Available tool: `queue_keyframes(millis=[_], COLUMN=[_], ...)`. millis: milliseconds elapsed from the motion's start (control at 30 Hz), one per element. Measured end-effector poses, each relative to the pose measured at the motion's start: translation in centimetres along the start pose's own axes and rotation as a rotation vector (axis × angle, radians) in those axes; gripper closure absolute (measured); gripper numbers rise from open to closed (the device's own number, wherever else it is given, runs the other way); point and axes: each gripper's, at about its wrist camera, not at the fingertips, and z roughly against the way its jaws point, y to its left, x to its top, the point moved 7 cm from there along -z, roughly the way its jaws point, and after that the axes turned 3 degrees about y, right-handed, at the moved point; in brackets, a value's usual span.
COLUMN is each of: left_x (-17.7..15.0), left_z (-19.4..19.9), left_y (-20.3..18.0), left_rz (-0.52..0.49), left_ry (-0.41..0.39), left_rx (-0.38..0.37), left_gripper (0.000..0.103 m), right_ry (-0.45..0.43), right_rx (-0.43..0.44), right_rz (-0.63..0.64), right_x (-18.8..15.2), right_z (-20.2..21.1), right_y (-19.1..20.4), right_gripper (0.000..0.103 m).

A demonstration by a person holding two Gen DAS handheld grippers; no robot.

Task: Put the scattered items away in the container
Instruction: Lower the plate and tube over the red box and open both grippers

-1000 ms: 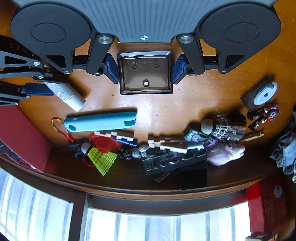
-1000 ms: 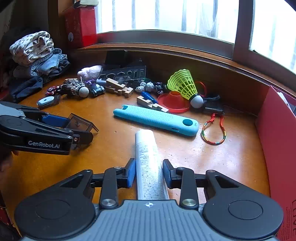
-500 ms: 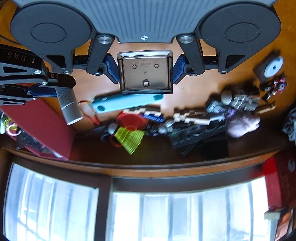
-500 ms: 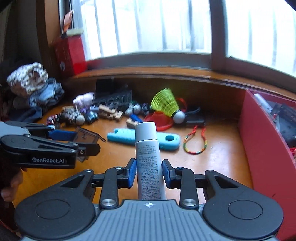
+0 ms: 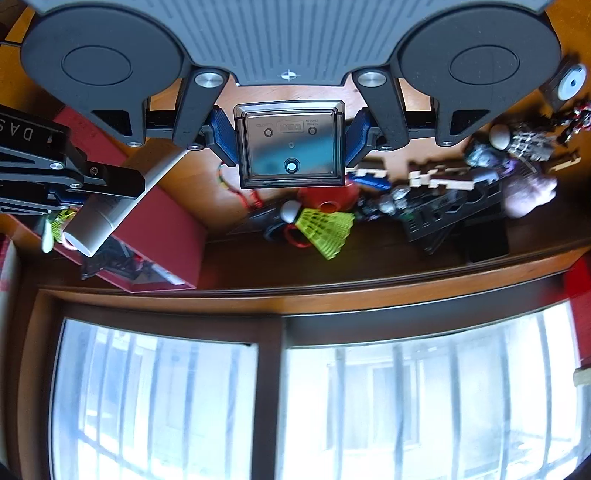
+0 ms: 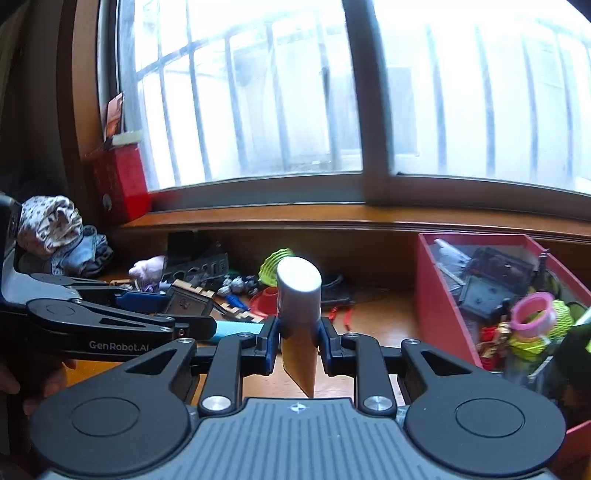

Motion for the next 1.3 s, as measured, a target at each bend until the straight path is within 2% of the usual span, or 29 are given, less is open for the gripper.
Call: queue_keyframes(millis=[233,533,867,1167,1300], left_x=[0.7,3.6,6.8,7.3,6.7], left_z=[-0.4,-0.6,-1.6,-3.3,-4.7], left_y=[-2.2,-6.2,-12.9,-19.6,-20.9], left_rz=[-0.025,-0.056,-0.107,-0.154,-0.152], left_ry=[-0.004,-0.054,-0.099,-0.083,-0.054], left_rx=[-0.019,-0.07,-0.167,-0.283,-0.293], left_gripper=[0.042,0.042,0.042,0.042,0.042], right_ry=[-0.029,-0.135,-0.244,-0.259,-0.259], right_rx=[-0.026,-0.057,-0.164,-0.251,-0.256], right_rz=[-0.025,-0.042,-0.056,-0.084,-0.075], right_x=[0.1,2.2,4.1,4.2,4.3], right_z=[2.2,6.4,11.1,12.0,11.4], right_y=[-2.1,-5.6,-12.0,-18.3,-20.1], right_gripper=[0.078,0.078,0.078,0.078,0.078])
